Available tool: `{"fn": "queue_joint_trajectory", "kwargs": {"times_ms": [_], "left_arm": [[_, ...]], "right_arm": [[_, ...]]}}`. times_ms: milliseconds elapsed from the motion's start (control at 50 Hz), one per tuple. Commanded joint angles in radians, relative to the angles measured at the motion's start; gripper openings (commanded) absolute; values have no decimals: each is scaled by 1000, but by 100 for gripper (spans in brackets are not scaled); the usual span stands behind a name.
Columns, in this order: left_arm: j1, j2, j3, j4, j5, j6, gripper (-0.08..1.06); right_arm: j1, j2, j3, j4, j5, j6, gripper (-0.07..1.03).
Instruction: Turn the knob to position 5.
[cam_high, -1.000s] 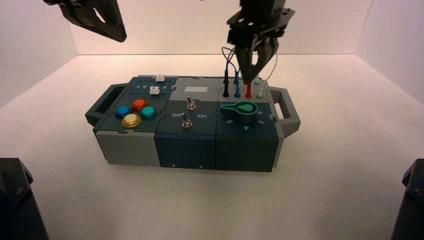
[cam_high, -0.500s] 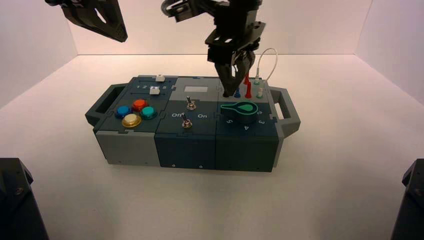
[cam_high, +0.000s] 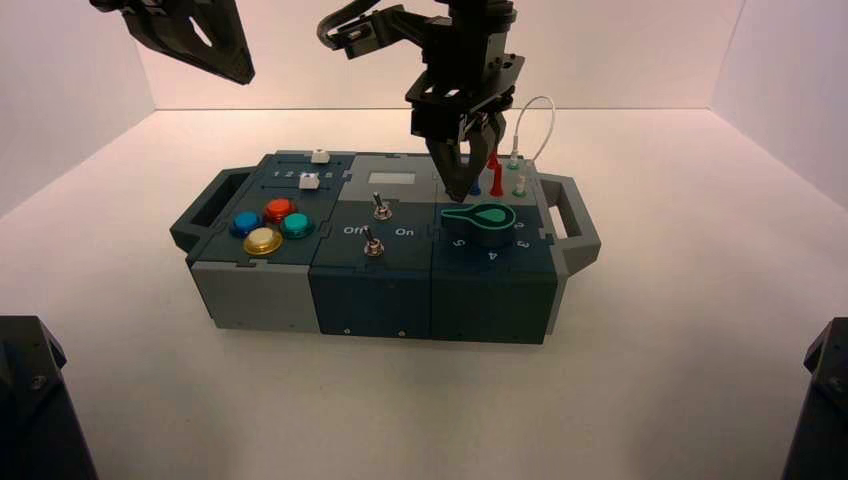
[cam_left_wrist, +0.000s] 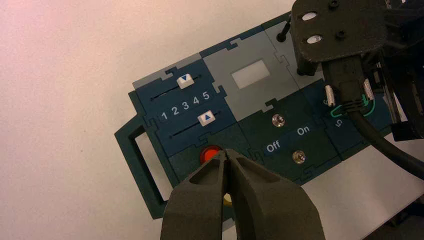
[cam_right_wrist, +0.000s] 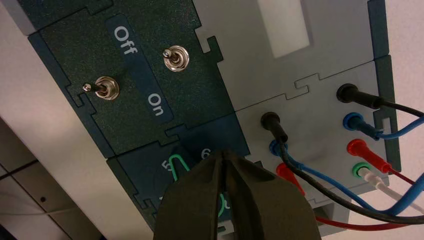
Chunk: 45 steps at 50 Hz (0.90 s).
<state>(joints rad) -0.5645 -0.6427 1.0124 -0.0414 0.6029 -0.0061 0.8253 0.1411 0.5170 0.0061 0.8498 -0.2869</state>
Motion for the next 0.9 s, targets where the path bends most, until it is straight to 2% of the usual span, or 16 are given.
{"fn": "queue_joint_trajectory", "kwargs": {"times_ms": [20, 320, 760, 900], "left_arm": [[-2, -3, -31, 5, -8, 3, -3], [-2, -3, -31, 6, -8, 3, -3], [-2, -3, -31, 8, -8, 3, -3], [-2, -3, -31, 8, -9, 3, -3]], "right_arm": [[8, -15, -6, 9, -2, -9, -2], [51, -15, 14, 15, 5, -9, -2], [54, -17, 14, 12, 9, -9, -2], [52, -14, 6, 5, -12, -8, -2]]}}
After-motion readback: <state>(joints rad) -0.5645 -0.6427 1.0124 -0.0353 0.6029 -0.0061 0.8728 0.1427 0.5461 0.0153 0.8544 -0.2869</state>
